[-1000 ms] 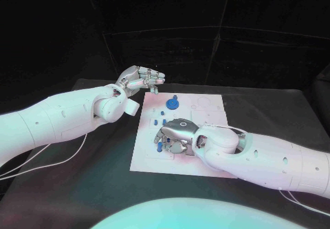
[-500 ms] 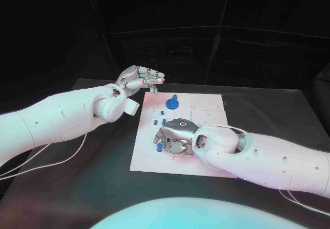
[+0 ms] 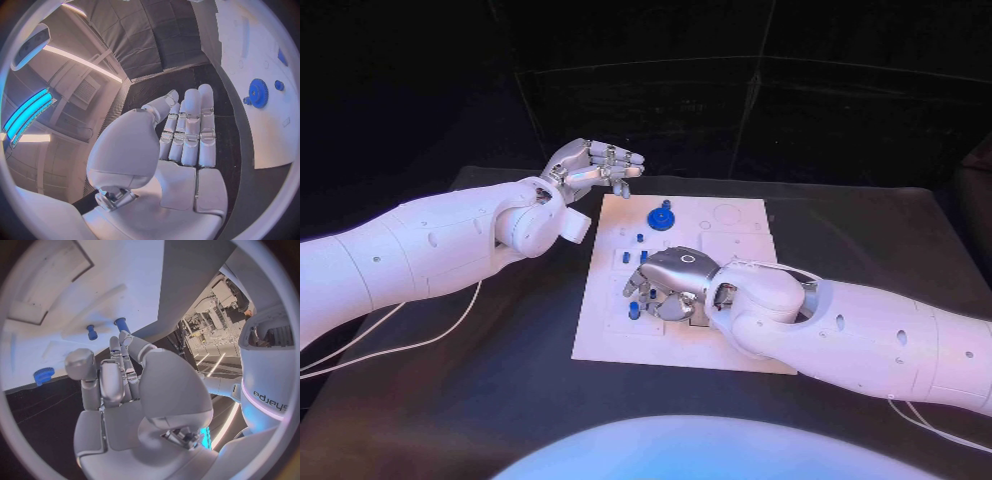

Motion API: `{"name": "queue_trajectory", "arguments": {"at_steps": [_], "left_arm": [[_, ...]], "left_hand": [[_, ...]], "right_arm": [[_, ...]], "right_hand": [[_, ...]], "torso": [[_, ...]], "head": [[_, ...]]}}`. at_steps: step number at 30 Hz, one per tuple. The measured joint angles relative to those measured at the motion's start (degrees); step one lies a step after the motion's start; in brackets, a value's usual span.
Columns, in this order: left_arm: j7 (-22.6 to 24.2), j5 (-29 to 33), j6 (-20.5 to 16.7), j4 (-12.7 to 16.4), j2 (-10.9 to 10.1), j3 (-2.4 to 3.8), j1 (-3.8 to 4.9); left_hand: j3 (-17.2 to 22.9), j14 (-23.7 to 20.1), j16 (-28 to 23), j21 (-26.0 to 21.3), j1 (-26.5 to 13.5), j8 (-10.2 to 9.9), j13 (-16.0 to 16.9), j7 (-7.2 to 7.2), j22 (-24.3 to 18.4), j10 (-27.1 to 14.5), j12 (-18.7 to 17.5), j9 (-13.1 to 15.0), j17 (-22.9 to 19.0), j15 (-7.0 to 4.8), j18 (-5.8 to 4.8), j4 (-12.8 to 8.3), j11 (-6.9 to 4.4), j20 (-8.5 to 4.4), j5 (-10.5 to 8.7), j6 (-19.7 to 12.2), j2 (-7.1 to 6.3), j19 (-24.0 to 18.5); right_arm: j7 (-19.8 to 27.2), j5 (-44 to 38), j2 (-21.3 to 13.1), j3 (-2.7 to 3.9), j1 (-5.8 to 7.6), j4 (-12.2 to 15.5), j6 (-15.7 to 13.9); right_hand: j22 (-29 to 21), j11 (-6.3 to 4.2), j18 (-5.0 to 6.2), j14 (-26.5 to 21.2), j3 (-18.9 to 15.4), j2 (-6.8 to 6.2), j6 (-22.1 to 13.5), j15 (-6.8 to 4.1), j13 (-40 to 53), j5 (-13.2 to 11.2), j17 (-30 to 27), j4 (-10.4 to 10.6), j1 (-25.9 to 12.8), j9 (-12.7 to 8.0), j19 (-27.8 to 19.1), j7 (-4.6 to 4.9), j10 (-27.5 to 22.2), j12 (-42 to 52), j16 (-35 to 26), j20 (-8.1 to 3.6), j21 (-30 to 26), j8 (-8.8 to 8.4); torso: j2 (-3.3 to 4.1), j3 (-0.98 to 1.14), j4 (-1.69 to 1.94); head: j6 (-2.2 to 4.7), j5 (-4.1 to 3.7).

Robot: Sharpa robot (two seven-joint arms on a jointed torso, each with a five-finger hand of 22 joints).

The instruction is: Assemble the parts on the task board

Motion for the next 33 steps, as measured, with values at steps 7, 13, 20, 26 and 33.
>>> {"name": "queue_trajectory", "arguments": {"at_steps": [7,13,20,26,33], "left_arm": [[-0.04,0.0,0.05,-0.07,0.03,-0.02,0.0],[-0.07,0.0,0.07,0.0,-0.19,-0.03,0.0],[-0.12,0.0,0.07,0.31,-0.88,-0.09,-0.02],[-0.02,0.01,-0.24,1.04,-1.12,-0.12,-0.02],[0.45,0.01,-0.83,2.31,-1.62,-0.27,-0.05]], "left_hand": [[0.0,0.0,0.0,0.0,0.0,0.0,0.0,0.0,0.0,0.0,0.0,0.0,0.0,0.0,0.0,0.0,0.0,0.0,0.0,0.0,0.0,0.0],[0.0,0.0,0.0,0.0,0.0,0.0,0.0,0.0,0.01,0.0,0.0,0.0,-0.05,0.0,0.0,0.0,0.0,0.0,0.0,0.0,0.0,0.0],[0.0,0.0,0.0,0.0,0.0,0.0,0.0,0.0,0.01,0.0,0.22,0.0,-0.05,0.0,0.0,0.0,0.0,0.0,0.0,0.0,0.0,0.0],[0.0,0.0,0.0,0.0,0.34,0.0,0.0,0.0,0.01,0.0,0.27,0.0,-0.2,0.0,0.0,0.0,0.0,0.0,0.0,0.0,0.34,0.0],[-1.52,0.0,0.0,-0.46,-1.47,0.0,0.0,0.0,-0.22,0.0,0.49,0.0,-0.46,0.0,0.0,1.03,0.0,0.14,0.0,0.0,0.29,-0.14]], "right_arm": [[-0.2,0.38,-3.35,0.26,0.03,2.75,-4.12],[-0.76,6.54,-9.57,1.25,2.2,6.04,-6.72],[-3.97,18.95,-19.56,1.46,3.83,9.7,-7.43],[-9.21,24.4,-25.26,1.39,4.02,12.68,-7.31],[-16.84,25.38,-28.16,1.05,3.58,14.71,-7.19]], "right_hand": [[-0.19,0.22,0.0,0.02,-0.1,-1.09,0.56,0.02,0.11,0.73,0.0,0.43,-1.21,0.18,-0.23,0.21,-0.38,-0.04,0.0,0.23,0.0,0.33],[1.41,-0.53,0.0,0.2,-3.92,-2.28,4.21,0.2,2.13,5.36,1.75,4.95,-7.33,0.77,0.43,-0.1,5.37,4.37,1.12,0.25,0.93,2.11],[7.61,-3.14,-0.1,0.2,-12.8,-3.74,6.34,-1.86,23.14,9.1,6.81,9.24,-10.31,1.41,3.81,-2.12,12.09,27.95,4.02,-2.03,4.51,5.26],[12.91,-3.35,-1.02,-0.09,-21.45,-1.87,5.77,-2.57,60.9,15.32,14.54,15.05,-11.24,2.58,5.96,-2.85,13.36,61.67,8.01,-2.25,7.52,10.04],[13.63,-3.48,-1.84,-0.09,-26.6,-1.97,3.91,-2.57,65.82,16.46,14.8,18.97,-12.24,3.35,5.96,-3.06,13.57,64.95,8.35,-2.25,7.73,12.52]], "torso": [[-0.03,0.0,-0.02],[-0.07,-0.06,-0.02],[-0.07,-0.16,-0.12],[-0.07,-0.24,-0.43],[-0.15,-0.25,-0.71]], "head": [[0.23,-0.25],[0.68,-0.91],[1.25,-2.72],[1.5,-4.01],[1.76,-4.94]]}}
